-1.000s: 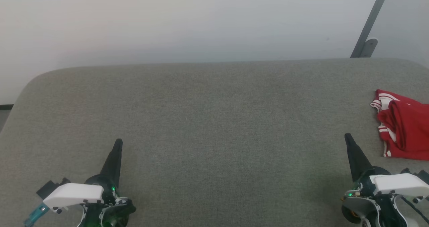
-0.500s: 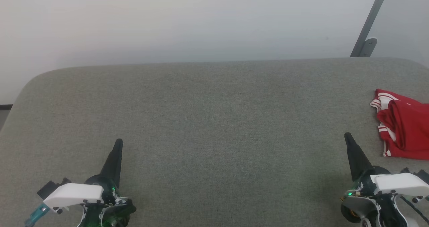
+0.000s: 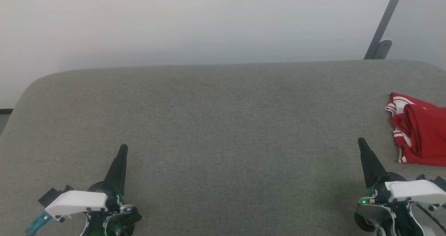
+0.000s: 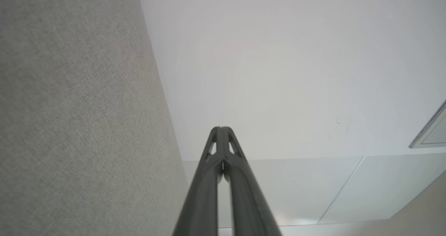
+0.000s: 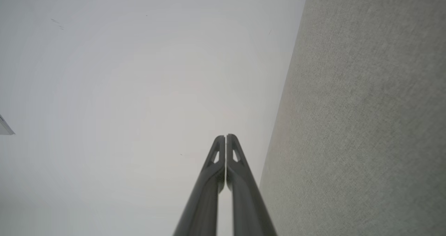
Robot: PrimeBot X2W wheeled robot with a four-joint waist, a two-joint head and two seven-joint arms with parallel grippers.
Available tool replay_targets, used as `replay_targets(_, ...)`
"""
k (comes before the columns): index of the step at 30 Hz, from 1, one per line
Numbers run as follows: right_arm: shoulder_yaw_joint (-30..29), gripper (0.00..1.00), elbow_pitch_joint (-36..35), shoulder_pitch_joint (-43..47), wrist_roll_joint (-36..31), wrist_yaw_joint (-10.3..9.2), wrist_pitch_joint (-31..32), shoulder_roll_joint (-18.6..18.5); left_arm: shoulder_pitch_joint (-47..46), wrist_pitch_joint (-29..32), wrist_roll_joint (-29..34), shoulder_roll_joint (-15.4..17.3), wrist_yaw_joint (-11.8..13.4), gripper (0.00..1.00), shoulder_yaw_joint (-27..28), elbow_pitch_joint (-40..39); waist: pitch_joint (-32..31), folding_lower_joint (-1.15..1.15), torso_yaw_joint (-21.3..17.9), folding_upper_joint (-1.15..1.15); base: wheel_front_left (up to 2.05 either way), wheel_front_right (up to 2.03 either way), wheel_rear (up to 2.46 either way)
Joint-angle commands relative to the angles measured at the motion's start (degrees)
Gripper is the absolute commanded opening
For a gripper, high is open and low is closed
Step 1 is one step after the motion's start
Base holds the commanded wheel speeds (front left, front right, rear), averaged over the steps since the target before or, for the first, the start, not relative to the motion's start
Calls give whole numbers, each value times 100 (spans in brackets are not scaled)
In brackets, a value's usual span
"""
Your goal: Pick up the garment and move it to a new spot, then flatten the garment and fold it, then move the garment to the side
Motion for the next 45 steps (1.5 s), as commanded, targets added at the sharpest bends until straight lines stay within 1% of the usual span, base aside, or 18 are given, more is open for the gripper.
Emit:
replay_targets(1,1,0,-24,-32,23,0,14,-18,-64,14,-18,-20,-26,0,22,-2,0,0,0,0,0,0,0)
replay_targets(45,2,0,-24,-32,24,0,13,-18,-65,20,-11,-23,-26,0,27,-3,0,0,0,0,0,0,0)
